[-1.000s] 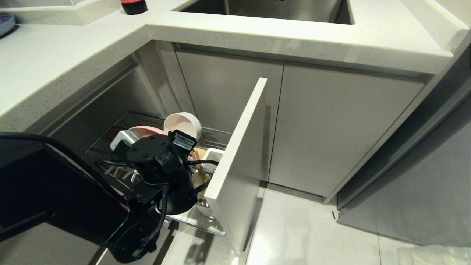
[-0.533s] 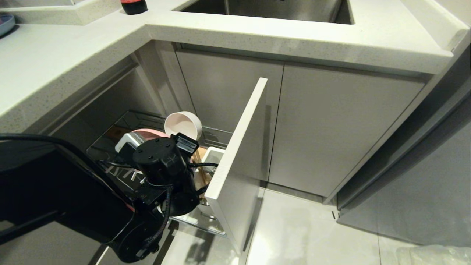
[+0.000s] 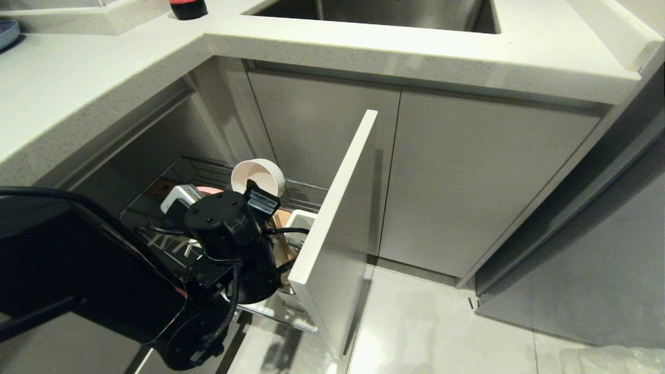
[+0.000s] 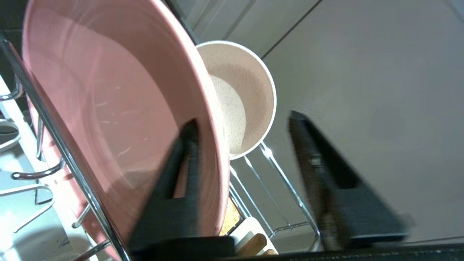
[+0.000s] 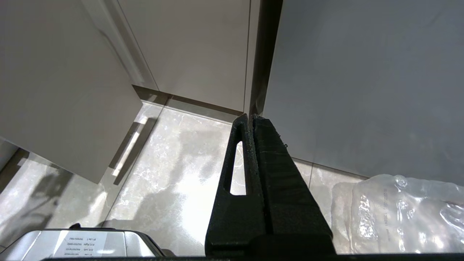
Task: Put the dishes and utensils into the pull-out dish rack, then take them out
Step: Pick up the plate and place it in the cupboard
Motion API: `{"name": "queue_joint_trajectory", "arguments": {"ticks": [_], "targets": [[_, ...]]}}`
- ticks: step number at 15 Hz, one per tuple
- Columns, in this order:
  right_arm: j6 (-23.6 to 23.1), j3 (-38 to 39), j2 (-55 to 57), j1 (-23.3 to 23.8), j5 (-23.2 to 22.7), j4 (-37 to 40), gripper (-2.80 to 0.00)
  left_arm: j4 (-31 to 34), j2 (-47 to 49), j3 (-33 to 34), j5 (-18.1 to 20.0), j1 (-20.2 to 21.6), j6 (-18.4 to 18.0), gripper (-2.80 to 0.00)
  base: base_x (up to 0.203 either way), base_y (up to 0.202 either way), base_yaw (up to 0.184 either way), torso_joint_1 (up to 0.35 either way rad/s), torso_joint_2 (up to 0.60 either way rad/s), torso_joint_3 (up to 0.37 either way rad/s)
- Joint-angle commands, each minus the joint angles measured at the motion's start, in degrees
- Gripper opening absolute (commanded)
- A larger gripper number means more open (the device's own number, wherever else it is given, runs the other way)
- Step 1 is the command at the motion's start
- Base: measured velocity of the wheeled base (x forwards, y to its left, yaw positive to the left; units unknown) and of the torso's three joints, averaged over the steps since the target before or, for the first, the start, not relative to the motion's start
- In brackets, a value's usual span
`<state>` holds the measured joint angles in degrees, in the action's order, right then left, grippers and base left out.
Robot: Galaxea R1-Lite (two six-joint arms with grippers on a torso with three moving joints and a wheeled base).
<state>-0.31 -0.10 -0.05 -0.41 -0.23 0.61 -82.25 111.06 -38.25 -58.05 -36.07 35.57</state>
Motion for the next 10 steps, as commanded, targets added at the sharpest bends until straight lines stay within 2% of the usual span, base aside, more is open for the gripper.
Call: {"name": "queue_joint_trajectory", "arguments": {"ticks": [1, 10], "targets": [[0.0, 0.0, 0.0, 0.0, 0.0, 0.0, -2.8, -0.5, -0.8, 0.0, -0.6, -0.1, 0.2, 0.0, 0.0, 0.0, 0.0, 0.0, 0.0, 0.0], [0.0, 0.0, 0.0, 0.0, 0.0, 0.0, -2.8, -0.1, -5.4, 2.1, -3.8, -2.1, -1.7, 0.0, 0.0, 0.0, 0.0, 0.0, 0.0, 0.0]]}}
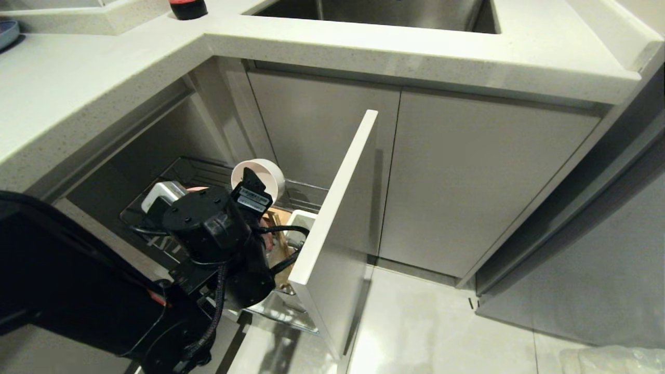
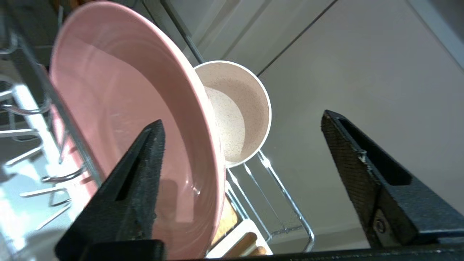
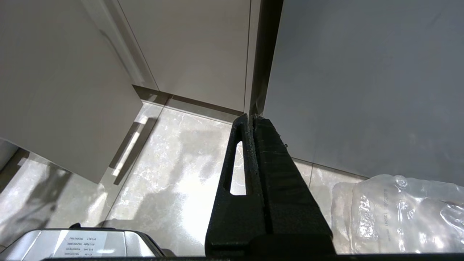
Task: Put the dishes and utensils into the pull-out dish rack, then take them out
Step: Pick up the plate and place it in the cupboard, then take the plate out of the cupboard
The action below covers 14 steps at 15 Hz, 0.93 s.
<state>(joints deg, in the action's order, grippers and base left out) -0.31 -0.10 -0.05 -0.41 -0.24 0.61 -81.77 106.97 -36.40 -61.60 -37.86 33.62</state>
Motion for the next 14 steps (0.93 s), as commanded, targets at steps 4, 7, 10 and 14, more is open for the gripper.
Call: {"name": "queue_joint_trajectory", "arguments": {"ticks": [4, 7, 10, 14], "targets": [[0.0, 0.0, 0.0, 0.0, 0.0, 0.0, -2.8, 1.8, -6.2, 3.2, -2.0, -1.5, 0.0, 0.0, 0.0, 0.0, 0.0, 0.0, 0.0, 0.0], [0.0, 0.0, 0.0, 0.0, 0.0, 0.0, -2.8, 1.9, -9.2, 5.4, -2.0, -1.4, -0.1, 0.0, 0.0, 0.0, 0.0, 0.0, 0.0, 0.0], [0.0, 0.0, 0.0, 0.0, 0.0, 0.0, -2.8, 2.0, -13.0, 7.6, -1.9, -1.4, -0.5, 0.0, 0.0, 0.0, 0.0, 0.0, 0.0, 0.0], [0.0, 0.0, 0.0, 0.0, 0.0, 0.0, -2.8, 2.1, -18.3, 8.7, -1.9, -1.3, -2.6, 0.0, 0.0, 0.0, 0.0, 0.0, 0.0, 0.0]]}}
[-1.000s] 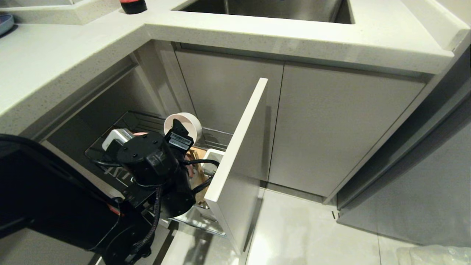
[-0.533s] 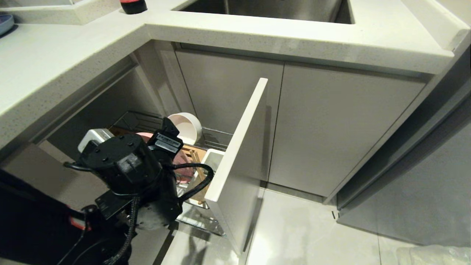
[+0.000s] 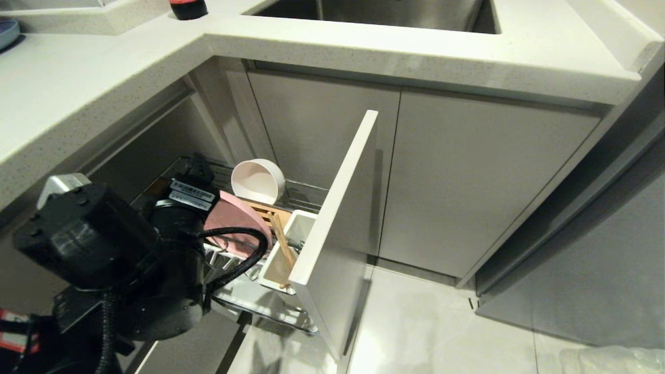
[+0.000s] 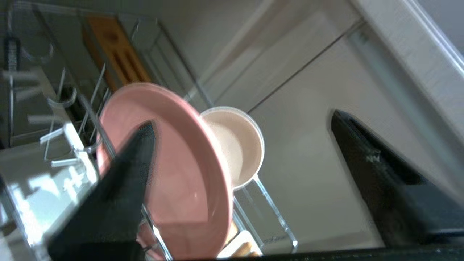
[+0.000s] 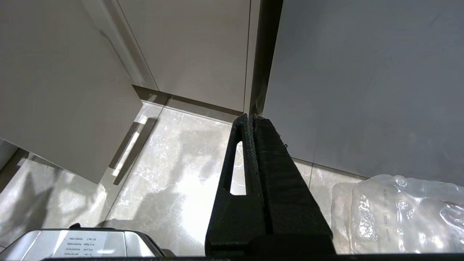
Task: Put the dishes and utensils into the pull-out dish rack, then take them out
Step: Take the plate out of the cupboard
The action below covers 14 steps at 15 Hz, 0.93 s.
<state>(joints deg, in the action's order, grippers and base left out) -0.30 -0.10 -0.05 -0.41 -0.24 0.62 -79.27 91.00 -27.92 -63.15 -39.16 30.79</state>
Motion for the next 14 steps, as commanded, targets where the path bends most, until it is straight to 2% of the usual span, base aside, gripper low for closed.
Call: {"name": "queue_joint_trajectory", "arguments": {"ticks": [1, 3, 8, 11, 14], "targets": [[0.0, 0.0, 0.0, 0.0, 0.0, 0.0, -2.8, -0.4, -3.5, 0.4, -0.3, 0.0, -0.4, -2.8, 0.0, 0.0, 0.0, 0.0, 0.0, 0.0], [0.0, 0.0, 0.0, 0.0, 0.0, 0.0, -2.8, -0.4, -5.0, 0.4, -0.3, 0.0, -2.6, -2.8, 0.0, 0.0, 0.0, 0.0, 0.0, 0.0], [0.0, 0.0, 0.0, 0.0, 0.0, 0.0, -2.8, -0.6, -7.0, -2.8, 1.5, 0.0, -15.1, -2.8, 0.0, 0.0, 0.0, 0.0, 0.0, 0.0], [0.0, 0.0, 0.0, 0.0, 0.0, 0.0, -2.8, -0.4, -8.4, -4.8, 2.7, -0.1, -21.0, -2.8, 0.0, 0.0, 0.0, 0.0, 0.0, 0.0], [0.0, 0.0, 0.0, 0.0, 0.0, 0.0, -2.8, -0.4, -11.0, -4.9, 3.6, -0.2, -24.1, -2.8, 0.0, 0.0, 0.0, 0.0, 0.0, 0.0]]}}
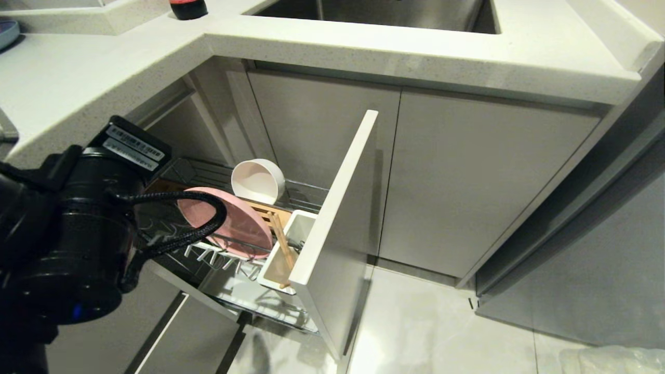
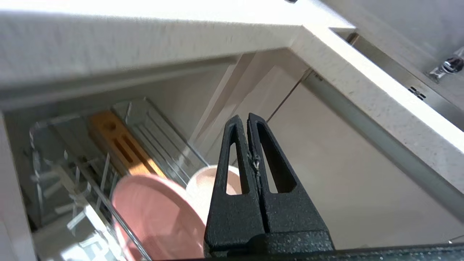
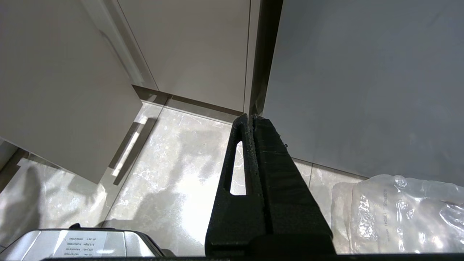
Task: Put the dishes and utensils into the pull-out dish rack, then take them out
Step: Take the plate out of the cupboard
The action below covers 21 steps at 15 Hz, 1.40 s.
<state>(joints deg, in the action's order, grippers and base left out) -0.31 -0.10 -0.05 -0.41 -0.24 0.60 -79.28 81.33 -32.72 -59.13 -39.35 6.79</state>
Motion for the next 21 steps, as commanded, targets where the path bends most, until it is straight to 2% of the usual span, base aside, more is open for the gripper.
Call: {"name": "queue_joint_trajectory", "arguments": {"ticks": [1, 5, 10, 12, 17, 18, 19, 21], "targets": [[0.0, 0.0, 0.0, 0.0, 0.0, 0.0, -2.8, -0.4, -1.8, 0.0, -0.2, 0.0, -1.2, -2.8, 0.0, 0.0, 0.0, 0.0, 0.0, 0.0], [0.0, 0.0, 0.0, 0.0, 0.0, 0.0, -2.8, -0.3, -4.0, 1.3, 2.5, 0.0, -6.1, -2.8, 0.0, 0.0, 0.0, 0.0, 0.0, 0.0], [0.0, 0.0, 0.0, 0.0, 0.0, 0.0, -2.8, 0.0, -3.9, -0.3, 2.5, -0.4, -6.4, -2.8, 0.0, 0.0, 0.0, 0.0, 0.0, 0.0], [0.0, 0.0, 0.0, 0.0, 0.0, 0.0, -2.8, 2.2, -4.7, -1.9, 2.3, -0.2, -6.0, -2.8, 0.0, 0.0, 0.0, 0.0, 0.0, 0.0], [0.0, 0.0, 0.0, 0.0, 0.0, 0.0, -2.8, 2.5, -7.4, -1.4, 2.2, -0.1, -6.9, -2.8, 0.0, 0.0, 0.0, 0.0, 0.0, 0.0], [0.0, 0.0, 0.0, 0.0, 0.0, 0.0, -2.8, 2.8, -8.1, -1.6, 2.9, 0.8, -8.1, -2.8, 0.0, 0.0, 0.0, 0.0, 0.0, 0.0], [0.0, 0.0, 0.0, 0.0, 0.0, 0.0, -2.8, 3.2, -8.7, -1.7, 5.1, 2.5, -9.9, -2.8, 0.0, 0.0, 0.0, 0.0, 0.0, 0.0], [0.0, 0.0, 0.0, 0.0, 0.0, 0.0, -2.8, 6.3, -11.8, -3.0, 13.3, 5.1, -12.9, -2.8, 0.0, 0.0, 0.0, 0.0, 0.0, 0.0]]}}
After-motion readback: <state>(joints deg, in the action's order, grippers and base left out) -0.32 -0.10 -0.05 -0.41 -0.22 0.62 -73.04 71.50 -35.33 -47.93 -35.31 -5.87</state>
